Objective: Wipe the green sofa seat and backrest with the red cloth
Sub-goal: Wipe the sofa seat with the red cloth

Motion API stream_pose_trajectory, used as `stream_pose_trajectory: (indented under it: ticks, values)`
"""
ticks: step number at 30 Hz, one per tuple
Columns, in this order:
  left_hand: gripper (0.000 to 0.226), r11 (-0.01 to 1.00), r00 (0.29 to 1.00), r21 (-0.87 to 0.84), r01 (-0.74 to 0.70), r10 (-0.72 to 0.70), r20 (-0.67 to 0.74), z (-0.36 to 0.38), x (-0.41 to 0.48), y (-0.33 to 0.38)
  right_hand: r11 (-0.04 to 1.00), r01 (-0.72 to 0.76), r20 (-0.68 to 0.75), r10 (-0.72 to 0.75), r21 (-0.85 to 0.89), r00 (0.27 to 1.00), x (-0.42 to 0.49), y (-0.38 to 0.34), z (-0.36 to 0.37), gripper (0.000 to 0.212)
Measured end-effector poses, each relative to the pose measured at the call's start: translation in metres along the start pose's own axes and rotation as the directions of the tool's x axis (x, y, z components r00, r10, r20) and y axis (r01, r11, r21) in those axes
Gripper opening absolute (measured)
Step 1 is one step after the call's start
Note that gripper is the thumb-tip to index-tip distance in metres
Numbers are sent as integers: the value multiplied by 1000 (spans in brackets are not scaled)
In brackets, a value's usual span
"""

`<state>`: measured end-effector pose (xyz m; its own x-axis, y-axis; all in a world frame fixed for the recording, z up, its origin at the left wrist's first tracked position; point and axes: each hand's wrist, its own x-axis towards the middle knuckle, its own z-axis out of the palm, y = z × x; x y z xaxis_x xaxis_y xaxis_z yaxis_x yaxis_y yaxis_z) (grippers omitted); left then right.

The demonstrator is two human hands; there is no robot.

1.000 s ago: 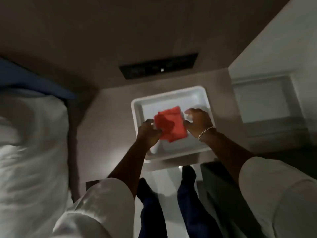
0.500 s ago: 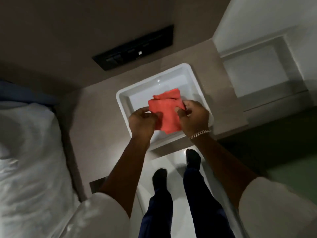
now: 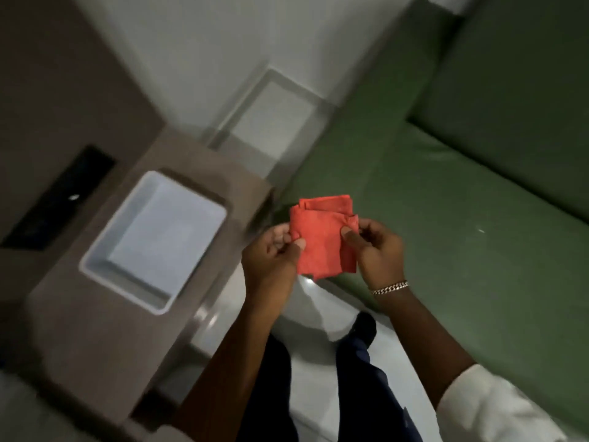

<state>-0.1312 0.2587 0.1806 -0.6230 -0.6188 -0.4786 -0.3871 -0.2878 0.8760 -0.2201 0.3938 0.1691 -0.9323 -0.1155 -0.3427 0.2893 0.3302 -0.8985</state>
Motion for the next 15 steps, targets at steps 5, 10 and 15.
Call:
stream_pose_trajectory:
  ticks: [5, 10, 15]
  values:
    - [22, 994, 978, 107, 24, -46, 204, 132, -31, -53, 994, -92, -253, 104, 61, 962, 10, 71, -128, 16]
    - [25, 961, 961, 275, 13, -88, 261, 255, -35, -129, 990, -139, -382, 124, -11, 916, 45, 161, -224, 16]
    - [34, 866, 925, 470, -168, -26, 379, 339, -15, -197, 965, -204, -458, 108, -166, 882, 92, 238, -281, 7]
